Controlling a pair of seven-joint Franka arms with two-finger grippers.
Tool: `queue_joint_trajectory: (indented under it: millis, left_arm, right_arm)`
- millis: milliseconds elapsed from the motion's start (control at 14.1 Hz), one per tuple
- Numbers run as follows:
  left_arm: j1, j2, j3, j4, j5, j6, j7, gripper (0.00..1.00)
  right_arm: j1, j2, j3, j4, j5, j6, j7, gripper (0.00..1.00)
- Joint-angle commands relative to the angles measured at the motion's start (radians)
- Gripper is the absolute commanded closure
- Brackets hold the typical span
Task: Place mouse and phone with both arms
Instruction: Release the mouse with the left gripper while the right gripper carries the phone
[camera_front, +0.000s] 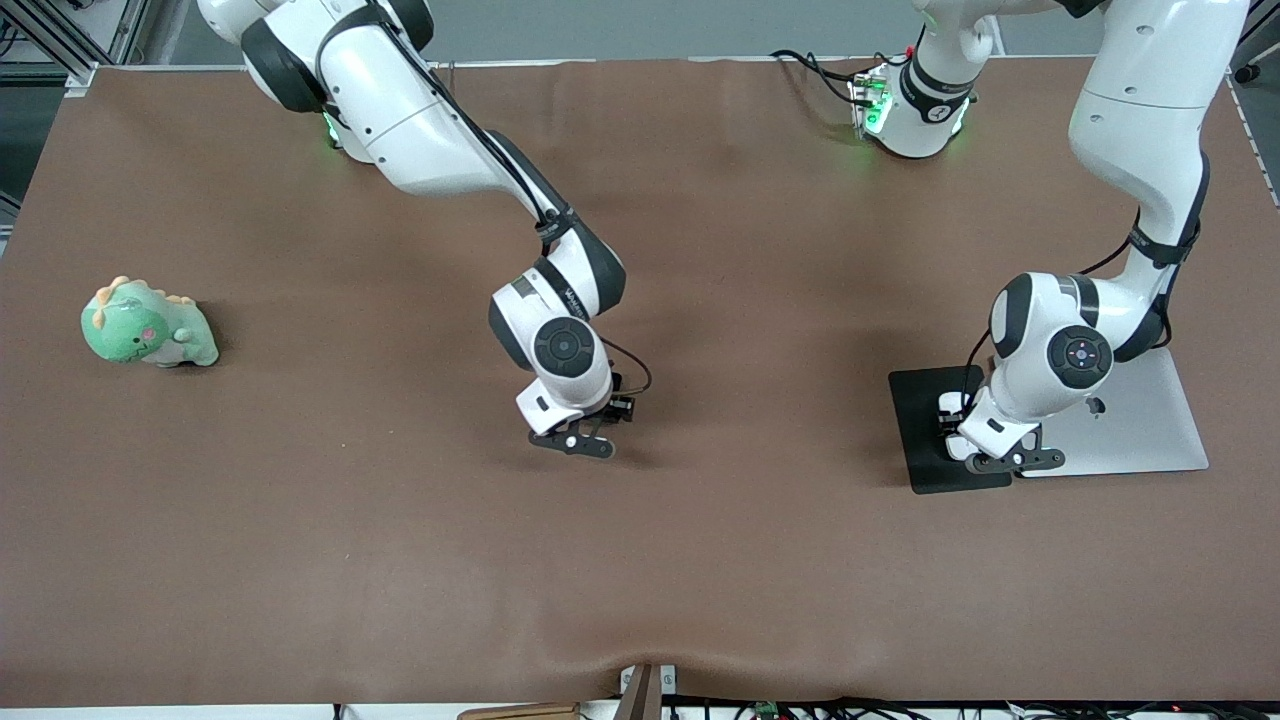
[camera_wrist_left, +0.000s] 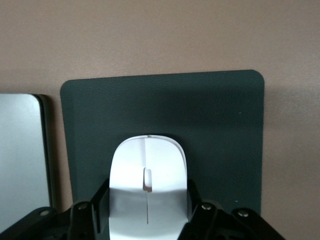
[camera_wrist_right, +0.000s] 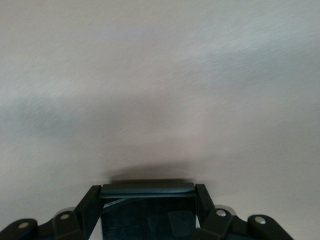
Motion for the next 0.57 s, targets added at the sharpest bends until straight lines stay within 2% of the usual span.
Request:
queue_joint_trajectory:
  millis: [0,71,142,355,497]
  left_arm:
    - [0.01,0.006,-0.008,0.007,0.011,0.011,0.018,0.26]
    - [0.01,0.01,-0.009,0.009,0.011,0.011,0.017,0.09]
    - [0.01,0.008,-0.009,0.009,0.009,0.011,0.017,0.0]
    - [0.008,-0.009,-0.009,0.016,0.009,0.01,0.017,0.0]
    - [0.003,-0.05,-0.023,0.018,0.009,0.002,0.009,0.0]
  right_arm:
    - [-0.051,-0.093,0.011,-0.023,-0.01,-0.097,0.014,1.0]
    - [-0.072,-0.127,0.011,-0.023,-0.01,-0.129,0.012,1.0]
    - [-0.089,-0.153,0.013,-0.023,-0.01,-0.169,0.011,1.0]
    - [-0.156,-0.245,0.015,-0.046,-0.007,-0.289,-0.082,1.0]
    - [-0.213,-0.341,0.015,-0.124,-0.003,-0.303,-0.186,1.0]
